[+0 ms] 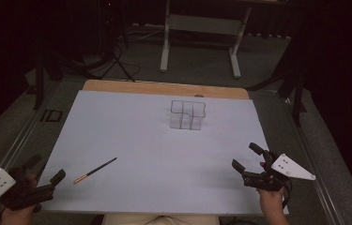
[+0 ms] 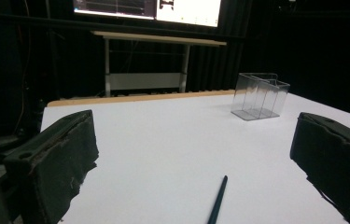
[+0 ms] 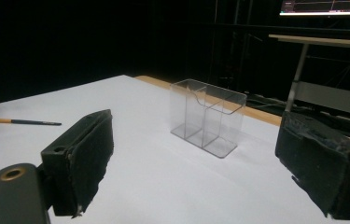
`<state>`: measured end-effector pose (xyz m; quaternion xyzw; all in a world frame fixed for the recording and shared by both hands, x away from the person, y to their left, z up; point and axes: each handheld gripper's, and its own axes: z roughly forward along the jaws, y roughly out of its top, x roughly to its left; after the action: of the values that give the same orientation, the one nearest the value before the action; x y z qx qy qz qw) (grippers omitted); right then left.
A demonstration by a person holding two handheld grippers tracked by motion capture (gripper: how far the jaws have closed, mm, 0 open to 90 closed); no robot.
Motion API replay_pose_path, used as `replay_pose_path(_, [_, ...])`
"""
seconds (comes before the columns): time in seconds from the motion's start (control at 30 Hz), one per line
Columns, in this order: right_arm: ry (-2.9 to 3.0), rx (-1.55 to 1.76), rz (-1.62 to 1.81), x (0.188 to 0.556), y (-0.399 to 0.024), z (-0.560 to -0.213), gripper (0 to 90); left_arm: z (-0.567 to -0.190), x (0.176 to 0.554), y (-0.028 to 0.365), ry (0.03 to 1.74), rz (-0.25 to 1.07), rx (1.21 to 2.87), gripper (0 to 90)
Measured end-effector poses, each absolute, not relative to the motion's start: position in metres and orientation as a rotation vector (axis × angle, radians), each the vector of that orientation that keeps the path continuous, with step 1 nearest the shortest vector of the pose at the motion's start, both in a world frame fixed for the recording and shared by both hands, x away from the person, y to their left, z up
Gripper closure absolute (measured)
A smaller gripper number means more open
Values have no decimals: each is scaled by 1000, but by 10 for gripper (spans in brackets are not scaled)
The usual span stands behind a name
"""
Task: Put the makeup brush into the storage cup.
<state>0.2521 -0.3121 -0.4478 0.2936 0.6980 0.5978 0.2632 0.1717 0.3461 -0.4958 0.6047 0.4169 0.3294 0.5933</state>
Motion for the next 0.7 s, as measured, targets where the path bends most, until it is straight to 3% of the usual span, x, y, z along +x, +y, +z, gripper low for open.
replay_pose_path(0.7, [1901, 786, 1615, 252, -310, -447, 117, -489, 175, 346, 932, 686, 1507, 17])
